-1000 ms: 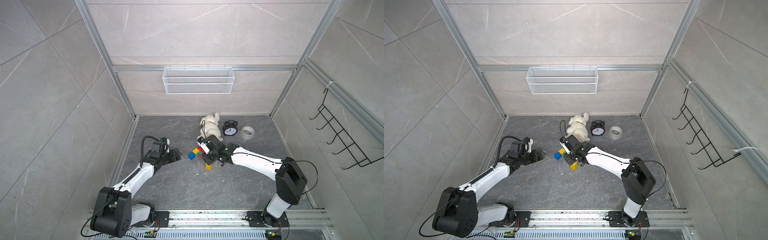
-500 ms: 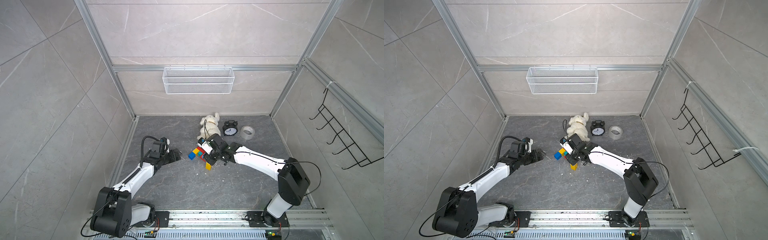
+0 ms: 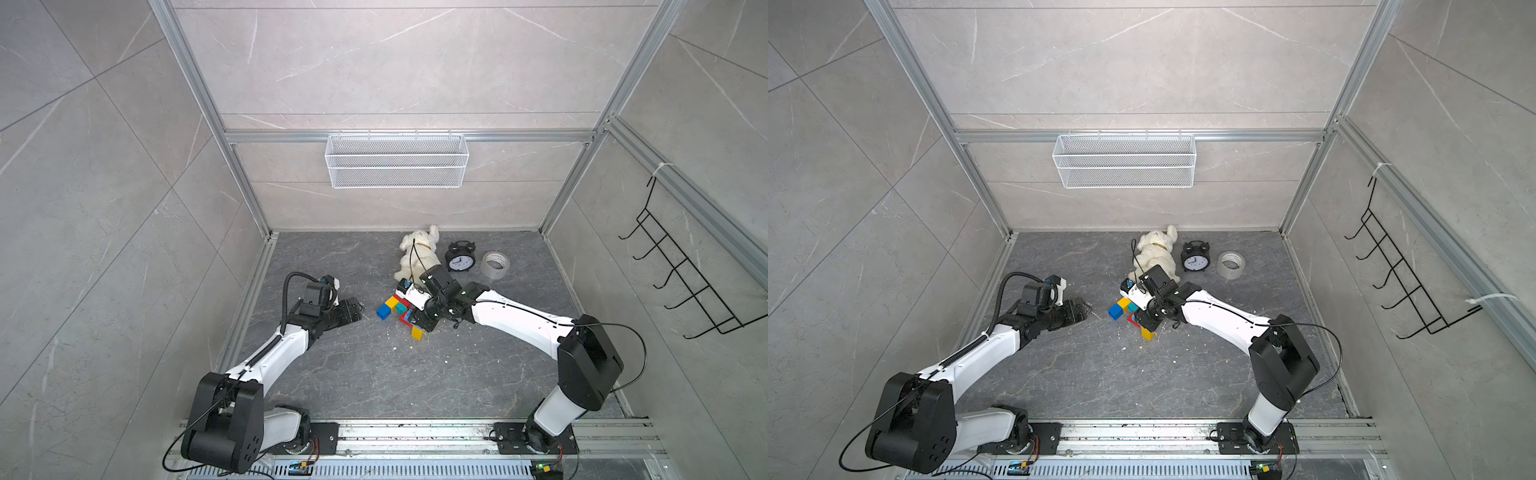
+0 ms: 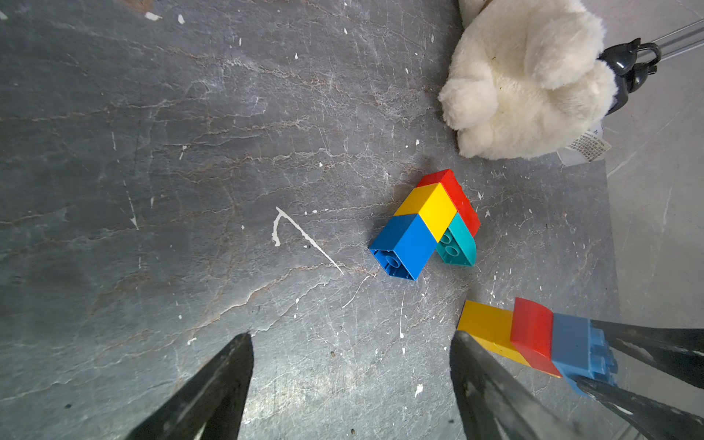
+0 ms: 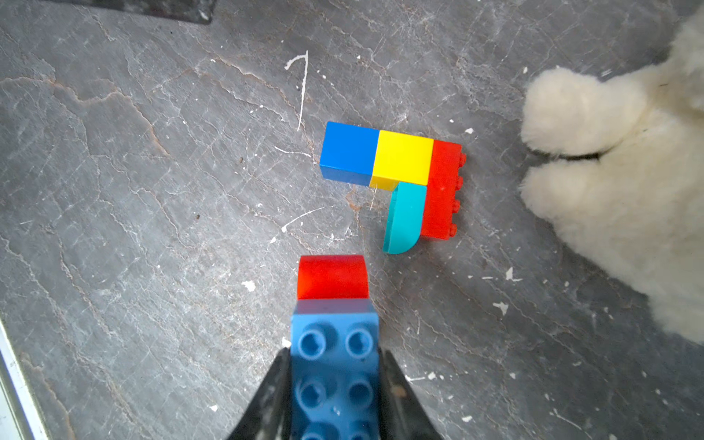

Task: Assemble the letter r with lego
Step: Assemble the lego brick with the lego brick.

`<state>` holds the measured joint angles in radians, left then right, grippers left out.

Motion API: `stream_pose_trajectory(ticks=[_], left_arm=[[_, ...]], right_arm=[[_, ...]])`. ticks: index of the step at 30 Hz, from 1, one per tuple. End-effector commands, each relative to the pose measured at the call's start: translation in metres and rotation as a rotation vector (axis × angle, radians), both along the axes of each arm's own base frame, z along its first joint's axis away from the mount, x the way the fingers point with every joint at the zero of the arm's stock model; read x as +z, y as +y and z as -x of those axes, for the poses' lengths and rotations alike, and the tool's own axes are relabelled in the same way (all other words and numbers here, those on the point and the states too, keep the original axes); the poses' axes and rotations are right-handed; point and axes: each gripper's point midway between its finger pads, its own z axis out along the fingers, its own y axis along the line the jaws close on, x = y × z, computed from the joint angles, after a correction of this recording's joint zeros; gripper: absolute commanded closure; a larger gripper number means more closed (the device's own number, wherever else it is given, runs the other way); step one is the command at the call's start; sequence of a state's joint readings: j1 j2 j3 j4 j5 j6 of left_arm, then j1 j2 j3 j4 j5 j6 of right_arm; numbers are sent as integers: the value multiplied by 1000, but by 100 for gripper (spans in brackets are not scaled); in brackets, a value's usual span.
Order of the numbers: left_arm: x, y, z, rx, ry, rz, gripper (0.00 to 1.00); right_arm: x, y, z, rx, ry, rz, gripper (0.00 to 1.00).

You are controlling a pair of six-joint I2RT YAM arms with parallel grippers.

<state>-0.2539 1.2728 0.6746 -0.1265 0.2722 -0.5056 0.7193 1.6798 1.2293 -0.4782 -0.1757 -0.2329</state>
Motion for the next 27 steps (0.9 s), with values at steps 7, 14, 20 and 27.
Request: stream_pose_trajectory(ticks=[7,14,20,27], left_arm=[[-3,-8,-3,-26,6,29,16],[-8,-8,-2,-28,21,25,16],[-9,-8,-2,-32,23,22,16],[-12,-9,-3,-36,34,21,16]], right_arm=[[-3,-12,-3,-87,21,41,70],[-3,-12,-4,-116,17,16,68],[-13,-11,-8,-166,15,-12,66],[-31,-12,-4,-176,41,34,65]])
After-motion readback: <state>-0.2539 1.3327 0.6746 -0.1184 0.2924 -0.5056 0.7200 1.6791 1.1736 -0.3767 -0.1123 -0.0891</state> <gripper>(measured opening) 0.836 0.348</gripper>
